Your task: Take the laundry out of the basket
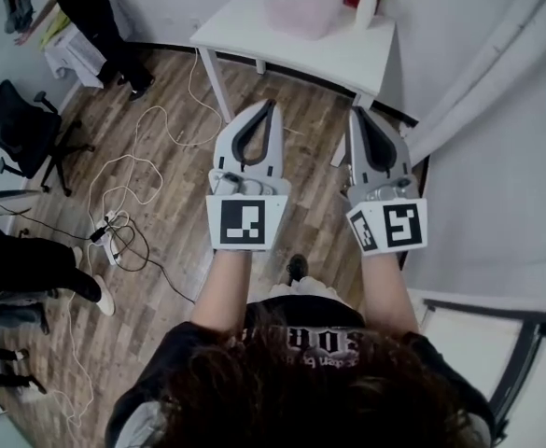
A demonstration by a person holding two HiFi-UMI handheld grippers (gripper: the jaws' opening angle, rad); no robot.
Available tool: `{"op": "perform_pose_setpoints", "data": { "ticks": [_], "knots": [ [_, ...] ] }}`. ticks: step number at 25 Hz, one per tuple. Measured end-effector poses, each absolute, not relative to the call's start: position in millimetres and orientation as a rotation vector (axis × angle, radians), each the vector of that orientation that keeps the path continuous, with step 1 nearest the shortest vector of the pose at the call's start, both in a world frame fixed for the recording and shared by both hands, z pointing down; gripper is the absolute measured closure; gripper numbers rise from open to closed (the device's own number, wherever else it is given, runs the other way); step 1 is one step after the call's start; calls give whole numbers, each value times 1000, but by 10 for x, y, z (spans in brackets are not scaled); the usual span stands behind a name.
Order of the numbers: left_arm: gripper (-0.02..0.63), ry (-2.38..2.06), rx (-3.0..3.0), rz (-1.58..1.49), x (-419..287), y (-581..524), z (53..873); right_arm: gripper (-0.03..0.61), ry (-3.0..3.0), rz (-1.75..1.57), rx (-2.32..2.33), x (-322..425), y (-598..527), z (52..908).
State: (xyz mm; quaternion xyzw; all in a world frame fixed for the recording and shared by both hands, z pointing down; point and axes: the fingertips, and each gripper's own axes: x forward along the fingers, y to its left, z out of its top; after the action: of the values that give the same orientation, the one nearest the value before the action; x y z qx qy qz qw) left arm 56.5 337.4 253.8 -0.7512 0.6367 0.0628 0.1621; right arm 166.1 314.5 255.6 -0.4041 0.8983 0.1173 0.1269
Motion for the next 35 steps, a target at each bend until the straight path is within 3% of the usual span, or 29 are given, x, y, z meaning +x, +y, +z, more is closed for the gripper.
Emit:
{"op": "perform_pose_setpoints", "data": {
  "ticks": [18,35],
  "knots": [
    [617,1849,-2152,207,306,1820,2516,550,2626,336,-1191,1439,1530,2551],
    [617,1728,-2246,215,-459,111,2587,549,2554,359,-1366,814,-102,2634]
  ]
}}
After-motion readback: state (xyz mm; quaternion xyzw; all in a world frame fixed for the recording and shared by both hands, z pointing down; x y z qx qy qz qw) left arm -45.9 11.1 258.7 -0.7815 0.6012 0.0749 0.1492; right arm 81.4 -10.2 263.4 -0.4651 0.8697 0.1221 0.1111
